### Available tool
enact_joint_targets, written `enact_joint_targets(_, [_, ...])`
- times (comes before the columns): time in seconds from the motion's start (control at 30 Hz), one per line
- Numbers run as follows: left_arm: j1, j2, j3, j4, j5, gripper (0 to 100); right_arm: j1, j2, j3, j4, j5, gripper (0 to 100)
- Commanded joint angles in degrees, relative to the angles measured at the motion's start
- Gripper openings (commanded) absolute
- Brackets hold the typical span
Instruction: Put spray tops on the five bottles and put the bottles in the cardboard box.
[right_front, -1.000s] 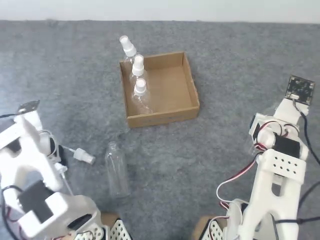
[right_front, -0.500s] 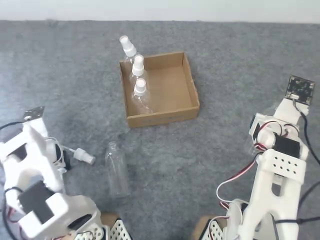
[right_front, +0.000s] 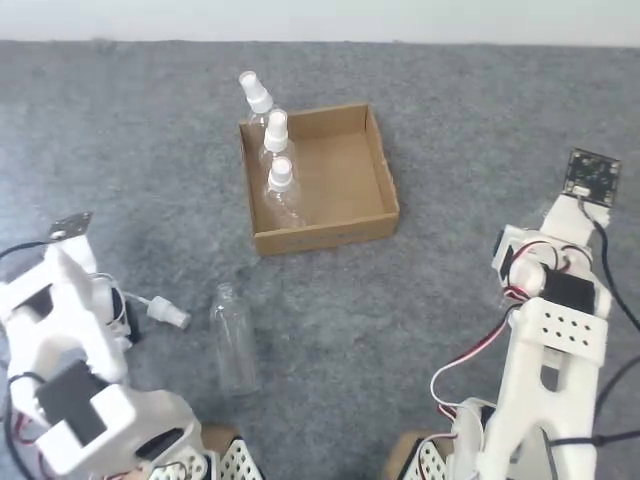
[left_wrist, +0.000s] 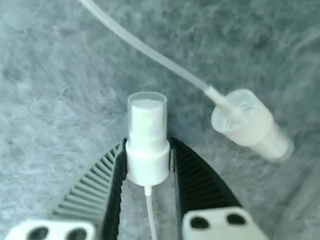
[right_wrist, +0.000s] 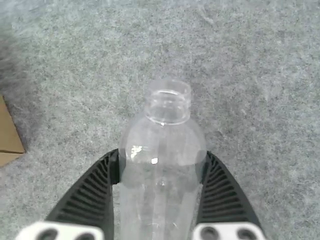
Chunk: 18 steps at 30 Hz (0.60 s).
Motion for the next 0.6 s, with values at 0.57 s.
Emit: enact_joint_targets(0.57, [-2.9,-1.14,-33.8,22.24,5.89,1,-16.13,-14.99,0.0,8.57,3.96,5.1])
